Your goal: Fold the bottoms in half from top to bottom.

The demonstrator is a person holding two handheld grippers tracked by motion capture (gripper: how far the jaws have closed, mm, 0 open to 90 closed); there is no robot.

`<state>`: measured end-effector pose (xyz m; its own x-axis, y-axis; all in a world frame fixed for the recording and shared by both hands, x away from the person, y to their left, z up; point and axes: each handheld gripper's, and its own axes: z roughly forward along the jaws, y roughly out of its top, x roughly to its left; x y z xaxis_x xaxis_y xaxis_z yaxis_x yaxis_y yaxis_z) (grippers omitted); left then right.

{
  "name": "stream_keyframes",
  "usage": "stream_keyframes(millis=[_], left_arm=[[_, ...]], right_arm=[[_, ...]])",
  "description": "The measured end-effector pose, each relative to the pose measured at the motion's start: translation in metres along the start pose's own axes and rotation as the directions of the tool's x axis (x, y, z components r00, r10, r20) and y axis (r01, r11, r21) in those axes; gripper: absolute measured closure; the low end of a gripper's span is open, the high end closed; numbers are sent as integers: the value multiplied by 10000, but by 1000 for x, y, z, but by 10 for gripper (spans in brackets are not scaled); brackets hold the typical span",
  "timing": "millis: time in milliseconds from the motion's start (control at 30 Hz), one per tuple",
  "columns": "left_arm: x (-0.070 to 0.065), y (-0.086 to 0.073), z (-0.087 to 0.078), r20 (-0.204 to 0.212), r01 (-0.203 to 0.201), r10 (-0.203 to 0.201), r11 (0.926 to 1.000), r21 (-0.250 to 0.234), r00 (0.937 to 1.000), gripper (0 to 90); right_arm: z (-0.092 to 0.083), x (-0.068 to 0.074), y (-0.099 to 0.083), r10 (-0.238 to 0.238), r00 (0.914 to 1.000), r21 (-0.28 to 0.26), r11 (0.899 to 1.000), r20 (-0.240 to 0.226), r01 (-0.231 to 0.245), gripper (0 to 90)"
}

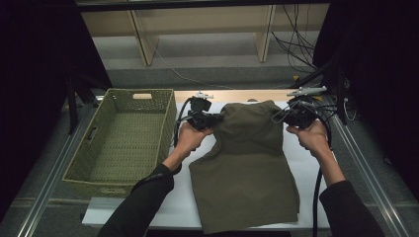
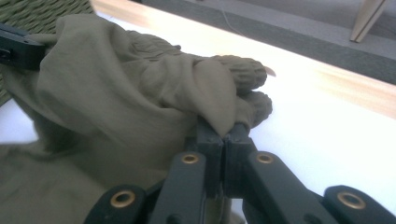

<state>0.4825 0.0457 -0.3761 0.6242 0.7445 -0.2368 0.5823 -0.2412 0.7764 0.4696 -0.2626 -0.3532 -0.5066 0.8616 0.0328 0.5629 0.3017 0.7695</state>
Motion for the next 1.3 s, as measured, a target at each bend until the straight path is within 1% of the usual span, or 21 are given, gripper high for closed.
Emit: stream_keyframes(millis=[133,233,333,467,500,533,567,600,633,667,733,800,833,867,933,1000,1067,1100,1133,1200,1300], left_arm=[[-12,-18,-7,386,-260,255,9996,115,9989,841],[-20,-32,-11,648,-386,374,9991,175,9972,839],[-26,-43,-14,798,-596,570,9978,301,9952,839],[-31,-56,-17,946,-660,623,9971,372,9936,839],[-32,-59,-18,1032,-650,611,9973,346,9928,839],[-32,-63,-18,1059,-682,635,9968,417,9924,839],[-34,-67,-18,1055,-810,750,9952,541,9916,839],[-35,-70,-19,1005,-908,845,9940,602,9913,839],[-36,-74,-19,1037,-890,820,9939,648,9912,839],[-37,-79,-18,1081,-902,820,9932,730,9907,839],[-40,-87,-18,1091,-1080,977,9898,933,9892,838],[-44,-96,-18,1175,-1113,983,9877,1097,9882,837],[-46,-100,-18,1217,-1125,983,9868,1163,9877,837],[-48,-104,-18,1253,-1260,1105,9842,1241,9860,836],[-50,-109,-17,1330,-1348,1165,9812,1380,9842,832],[-52,-114,-18,1402,-1340,1132,9797,1490,9836,831],[-53,-120,-17,1442,-1409,1174,9762,1650,9826,830],[-53,-123,-16,1448,-1480,1232,9734,1750,9818,829],[-54,-125,-16,1452,-1462,1208,9728,1795,9820,829],[-55,-130,-14,1471,-1505,1230,9695,1935,9814,828],[-57,-137,-11,1506,-1589,1281,9636,2150,9803,825]], right_arm=[[-7,5,-18,-27,9998,-44,10000,-205,26,884],[-10,8,-31,18,9995,-28,10000,-328,-19,882],[-12,11,-43,116,9985,-1,9999,-526,-116,881],[-15,18,-59,141,9977,43,9999,-656,-138,880],[-16,20,-62,45,9980,190,9998,-634,-33,880],[-17,22,-66,16,9983,179,9998,-588,-6,880],[-18,24,-69,103,9979,142,9999,-645,-94,879],[-18,27,-73,73,9976,195,9998,-682,-60,879],[-18,30,-78,-42,9979,299,9995,-650,61,878],[-18,33,-82,-19,9979,369,9993,-648,43,878],[-17,38,-91,73,9972,552,9985,-750,-32,877],[-18,42,-98,-32,9972,718,9974,-741,85,875],[-19,43,-100,-8,9971,736,9973,-764,64,874],[-20,44,-103,51,9968,821,9966,-796,15,874],[-19,45,-109,87,9967,960,9954,-812,-9,873],[-18,48,-116,34,9971,1219,9925,-763,59,873],[-17,52,-123,-91,9970,1383,9902,-765,197,872],[-17,53,-125,-91,9970,1466,9890,-767,203,872],[-17,54,-128,-91,9969,1556,9876,-776,211,871],[-16,57,-133,-64,9967,1776,9839,-809,208,869],[-16,61,-139,-175,9971,2071,9778,-739,325,868]])
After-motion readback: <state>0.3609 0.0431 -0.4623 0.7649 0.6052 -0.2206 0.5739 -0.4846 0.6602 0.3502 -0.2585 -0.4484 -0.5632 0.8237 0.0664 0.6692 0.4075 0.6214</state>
